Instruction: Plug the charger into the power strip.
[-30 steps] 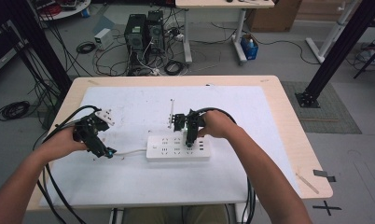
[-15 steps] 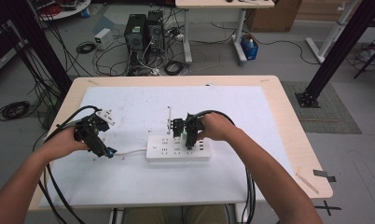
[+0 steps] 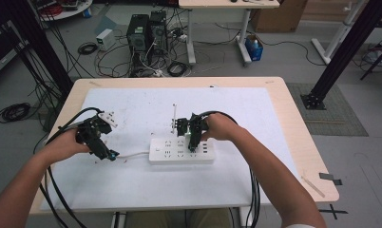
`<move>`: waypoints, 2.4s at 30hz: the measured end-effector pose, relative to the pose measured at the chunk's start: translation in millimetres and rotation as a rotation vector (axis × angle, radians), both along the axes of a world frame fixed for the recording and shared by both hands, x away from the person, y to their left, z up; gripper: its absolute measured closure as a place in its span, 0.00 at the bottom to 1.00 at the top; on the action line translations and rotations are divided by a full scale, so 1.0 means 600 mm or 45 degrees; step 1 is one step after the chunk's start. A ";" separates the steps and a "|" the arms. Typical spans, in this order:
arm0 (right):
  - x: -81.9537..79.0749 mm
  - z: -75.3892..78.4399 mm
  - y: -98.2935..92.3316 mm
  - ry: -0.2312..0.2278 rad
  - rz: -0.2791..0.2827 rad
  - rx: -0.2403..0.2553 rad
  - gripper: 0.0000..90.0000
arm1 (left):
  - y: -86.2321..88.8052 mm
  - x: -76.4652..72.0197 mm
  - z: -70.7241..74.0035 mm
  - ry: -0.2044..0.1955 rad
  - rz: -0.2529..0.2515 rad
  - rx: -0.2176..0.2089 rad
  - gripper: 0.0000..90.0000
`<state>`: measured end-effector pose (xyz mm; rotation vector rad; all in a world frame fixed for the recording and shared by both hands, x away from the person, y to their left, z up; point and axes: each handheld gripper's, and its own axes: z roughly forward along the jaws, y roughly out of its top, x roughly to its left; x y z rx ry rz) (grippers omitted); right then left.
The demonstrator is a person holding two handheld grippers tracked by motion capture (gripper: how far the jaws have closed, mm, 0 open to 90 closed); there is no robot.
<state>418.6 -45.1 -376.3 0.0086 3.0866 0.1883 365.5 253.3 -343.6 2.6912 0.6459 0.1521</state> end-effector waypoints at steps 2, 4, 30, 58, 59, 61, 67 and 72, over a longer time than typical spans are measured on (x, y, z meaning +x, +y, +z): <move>0.002 -0.001 0.001 0.007 0.002 -0.003 0.70 | 0.002 0.001 -0.001 0.003 -0.001 0.012 0.02; 0.002 -0.001 0.002 0.009 -0.008 -0.011 0.69 | 0.002 0.001 -0.002 0.004 0.008 -0.003 0.02; -0.012 0.012 -0.003 -0.046 -0.026 -0.003 0.70 | -0.001 -0.003 -0.001 0.004 -0.010 0.011 0.02; -0.008 0.018 -0.014 -0.049 -0.072 0.080 0.40 | -0.008 -0.005 0.004 -0.014 -0.013 -0.009 0.02; -0.004 0.026 -0.019 -0.033 -0.122 0.134 0.35 | -0.008 -0.005 0.005 -0.015 -0.016 -0.008 0.02; -0.001 0.042 -0.032 -0.027 -0.159 0.208 0.29 | -0.006 -0.006 0.006 -0.022 -0.007 -0.016 0.02; -0.009 0.085 -0.084 -0.114 -0.354 0.324 0.13 | -0.004 -0.010 0.009 -0.037 -0.008 -0.028 0.02; -0.024 0.113 -0.148 -0.157 -0.534 0.385 0.13 | -0.006 -0.016 0.011 -0.039 -0.004 -0.025 0.02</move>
